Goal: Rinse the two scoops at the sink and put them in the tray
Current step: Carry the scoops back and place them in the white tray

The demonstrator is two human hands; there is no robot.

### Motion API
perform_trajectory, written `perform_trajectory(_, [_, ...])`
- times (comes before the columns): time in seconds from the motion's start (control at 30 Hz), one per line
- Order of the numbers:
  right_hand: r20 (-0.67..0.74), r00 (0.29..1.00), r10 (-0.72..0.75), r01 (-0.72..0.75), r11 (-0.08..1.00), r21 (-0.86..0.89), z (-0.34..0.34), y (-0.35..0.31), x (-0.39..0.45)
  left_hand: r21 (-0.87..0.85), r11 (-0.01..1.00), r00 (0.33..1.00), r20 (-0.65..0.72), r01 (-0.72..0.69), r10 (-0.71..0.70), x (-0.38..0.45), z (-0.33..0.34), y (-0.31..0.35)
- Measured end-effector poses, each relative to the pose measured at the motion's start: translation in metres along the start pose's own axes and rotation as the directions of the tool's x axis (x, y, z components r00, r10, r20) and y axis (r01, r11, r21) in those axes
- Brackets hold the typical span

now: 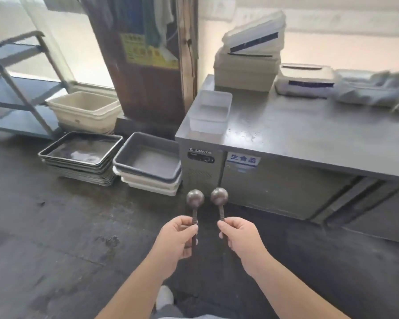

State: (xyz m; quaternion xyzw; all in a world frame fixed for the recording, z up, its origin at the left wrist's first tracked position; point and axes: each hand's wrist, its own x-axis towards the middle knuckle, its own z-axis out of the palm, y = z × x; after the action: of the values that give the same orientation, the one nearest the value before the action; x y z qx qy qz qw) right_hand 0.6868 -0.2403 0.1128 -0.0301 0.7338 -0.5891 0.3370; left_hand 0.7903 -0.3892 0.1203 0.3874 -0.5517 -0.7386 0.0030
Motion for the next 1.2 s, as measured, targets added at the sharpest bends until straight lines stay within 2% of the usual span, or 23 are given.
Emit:
perform_trajectory(0.2, [-0.132,0.991,0.025,-0.020,0.999,0.036,-0.018,-0.025,0.064,0.064,0.998,0.993,0.114,0.009,-0.017,0.094,0.021,0.046])
perform_trajectory(0.5, [-0.212,0.977,0.034,-0.030,0.999,0.020,0.028,-0.107,0.201,0.136,0.991,0.983,0.182,-0.015,-0.010,0.234,-0.010,0.158])
perform_trajectory(0.67, [-0.196,0.975,0.104,-0.098,0.994,0.042,0.046,-0.149,0.262,0.135,0.991,0.987,0.157,-0.010,-0.011,0.293,-0.018,0.214])
perform_trajectory(0.8, [-0.216,0.972,0.097,-0.092,0.995,0.033,0.044,-0.171,0.313,0.119,0.993,0.983,0.184,-0.012,-0.010,0.338,-0.010,0.245])
perform_trajectory(1.1, [-0.224,0.971,0.079,-0.069,0.996,0.053,0.004,-0.219,0.471,0.154,0.987,0.993,0.112,-0.053,0.036,0.474,0.042,0.311])
perform_trajectory(1.2, [-0.191,0.979,0.073,-0.067,0.997,0.040,-0.003,-0.238,0.519,0.145,0.989,0.995,0.102,-0.015,0.000,0.515,0.059,0.330])
